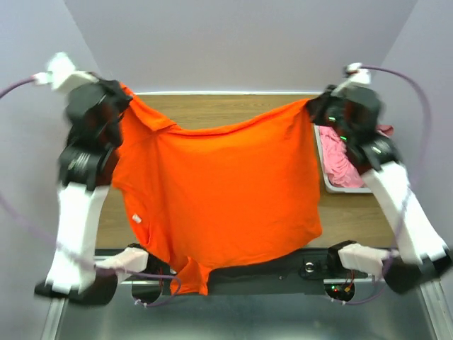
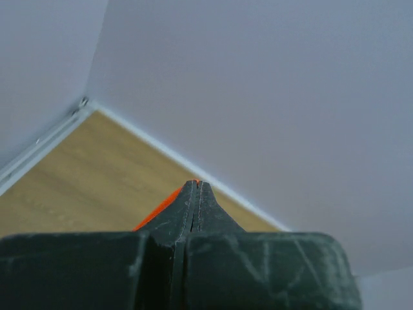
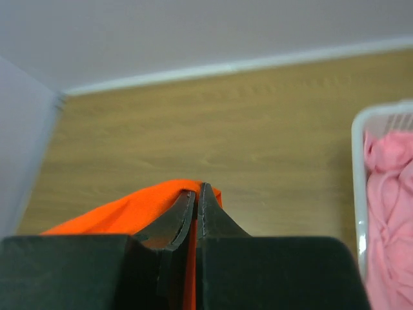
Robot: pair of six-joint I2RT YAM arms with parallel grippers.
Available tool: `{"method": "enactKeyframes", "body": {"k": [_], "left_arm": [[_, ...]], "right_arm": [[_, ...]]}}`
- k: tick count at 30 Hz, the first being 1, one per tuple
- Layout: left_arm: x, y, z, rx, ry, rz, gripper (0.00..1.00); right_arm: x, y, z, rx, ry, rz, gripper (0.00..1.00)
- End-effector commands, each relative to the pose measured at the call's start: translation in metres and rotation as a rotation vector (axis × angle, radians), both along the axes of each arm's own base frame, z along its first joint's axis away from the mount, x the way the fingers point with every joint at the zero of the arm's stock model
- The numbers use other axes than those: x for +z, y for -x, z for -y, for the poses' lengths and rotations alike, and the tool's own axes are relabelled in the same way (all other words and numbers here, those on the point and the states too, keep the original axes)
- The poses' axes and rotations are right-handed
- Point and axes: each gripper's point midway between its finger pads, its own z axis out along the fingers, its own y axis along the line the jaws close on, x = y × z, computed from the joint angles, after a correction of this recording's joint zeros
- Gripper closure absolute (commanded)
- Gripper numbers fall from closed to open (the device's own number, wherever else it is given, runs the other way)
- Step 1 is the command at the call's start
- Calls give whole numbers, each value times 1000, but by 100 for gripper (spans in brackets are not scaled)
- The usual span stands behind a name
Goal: Fold and stack the t-shirts
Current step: Flatten the tshirt out, then fold the tshirt
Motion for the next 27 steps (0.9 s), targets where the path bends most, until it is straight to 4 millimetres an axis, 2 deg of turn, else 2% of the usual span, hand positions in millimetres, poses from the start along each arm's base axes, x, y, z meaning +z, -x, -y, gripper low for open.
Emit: {"method": "enactKeyframes", "body": {"k": [1, 2, 3, 4, 5, 7, 8, 9, 10, 11, 12, 13, 14, 15, 16, 17, 18, 19, 20, 23, 24, 27], "left_arm": [[-105, -108, 2, -94, -21, -174, 100], [-125, -125, -3, -104, -12, -198, 100], [-164, -154, -12, -95, -2, -269, 100], [-177, -173, -7, -138, -19, -267, 100], [-219, -201, -3, -166, -26, -344, 100], [-248, -229, 9, -247, -44, -381, 100], [-243, -245, 20, -310, -60, -352, 100], [-280, -266, 7, -297, -53, -416, 100], [-291, -277, 6, -299, -51, -436, 100], [-302, -295, 5, -308, -58, -447, 100], [-307, -303, 4, -315, -57, -448, 100], [-310, -310, 6, -337, -55, -447, 100], [-299, -319, 6, -339, -65, -417, 100], [-312, -326, 5, -338, -71, -436, 100], [-303, -333, 2, -330, -83, -412, 100], [-302, -338, 2, -331, -92, -405, 100], [-318, -340, 3, -340, -96, -443, 100], [-318, -343, 2, -344, -101, -445, 100], [-310, -347, 2, -344, -103, -432, 100], [-324, -344, 3, -347, -85, -476, 100], [-319, -340, 3, -346, -81, -469, 100], [-328, -323, 7, -359, -66, -497, 100]], "right_arm": [[-105, -81, -6, -114, 64, -188, 100], [-128, -97, -8, -128, 82, -232, 100], [-144, -111, -6, -159, 101, -259, 100], [-181, -138, -10, -175, 134, -328, 100], [-196, -153, -6, -197, 144, -354, 100], [-227, -178, -6, -212, 166, -408, 100], [-262, -194, -8, -213, 182, -463, 100], [-259, -212, -9, -215, 175, -446, 100], [-264, -223, -8, -217, 176, -445, 100], [-292, -232, -9, -212, 205, -484, 100], [-281, -247, -11, -212, 199, -448, 100], [-283, -254, -10, -209, 208, -444, 100], [-291, -260, -8, -212, 224, -449, 100], [-294, -270, -5, -214, 244, -440, 100], [-298, -274, -2, -217, 257, -441, 100], [-298, -279, 2, -225, 264, -433, 99], [-306, -283, 8, -225, 282, -442, 100], [-307, -286, 11, -227, 285, -439, 100], [-299, -292, 13, -228, 282, -421, 100], [-297, -294, 17, -207, 290, -416, 100], [-295, -292, 15, -189, 295, -414, 100], [-293, -281, 8, -124, 301, -422, 100]]}}
